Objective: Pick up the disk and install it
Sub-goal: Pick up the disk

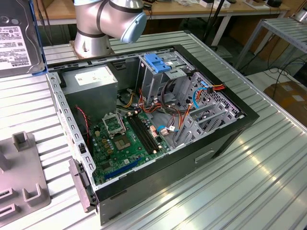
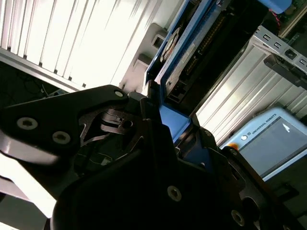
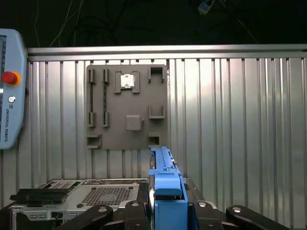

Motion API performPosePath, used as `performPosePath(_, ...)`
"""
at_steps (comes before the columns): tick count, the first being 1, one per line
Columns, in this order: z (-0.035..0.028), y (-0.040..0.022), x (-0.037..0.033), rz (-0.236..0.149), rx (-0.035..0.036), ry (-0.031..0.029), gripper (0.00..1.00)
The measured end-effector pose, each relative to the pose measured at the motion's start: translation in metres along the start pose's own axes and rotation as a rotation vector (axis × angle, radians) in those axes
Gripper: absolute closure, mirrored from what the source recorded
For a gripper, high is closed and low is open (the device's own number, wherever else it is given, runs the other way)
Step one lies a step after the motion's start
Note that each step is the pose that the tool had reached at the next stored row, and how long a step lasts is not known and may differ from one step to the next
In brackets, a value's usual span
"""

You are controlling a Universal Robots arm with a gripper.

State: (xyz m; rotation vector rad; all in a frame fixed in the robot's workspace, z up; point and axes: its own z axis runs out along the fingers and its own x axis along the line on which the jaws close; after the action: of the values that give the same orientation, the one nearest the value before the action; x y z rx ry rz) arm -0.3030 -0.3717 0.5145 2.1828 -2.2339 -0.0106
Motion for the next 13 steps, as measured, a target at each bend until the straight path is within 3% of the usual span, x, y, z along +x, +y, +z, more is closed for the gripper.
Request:
performPosePath(4, -0.0002, -0.0111, -0.0003, 0.0, 0.0, 0.0, 0.63)
performPosePath(6, -0.0004, -0.021, -0.0005, 0.0, 0.0001, 0.0, 0.63)
performPosePath(9, -0.0005, -0.0307, -0.0007, 0.0, 0.0001, 0.0, 0.63)
performPosePath(13, -0.0007, -0.0404, -0.001, 0.0, 0.0001, -0.0001, 0.63)
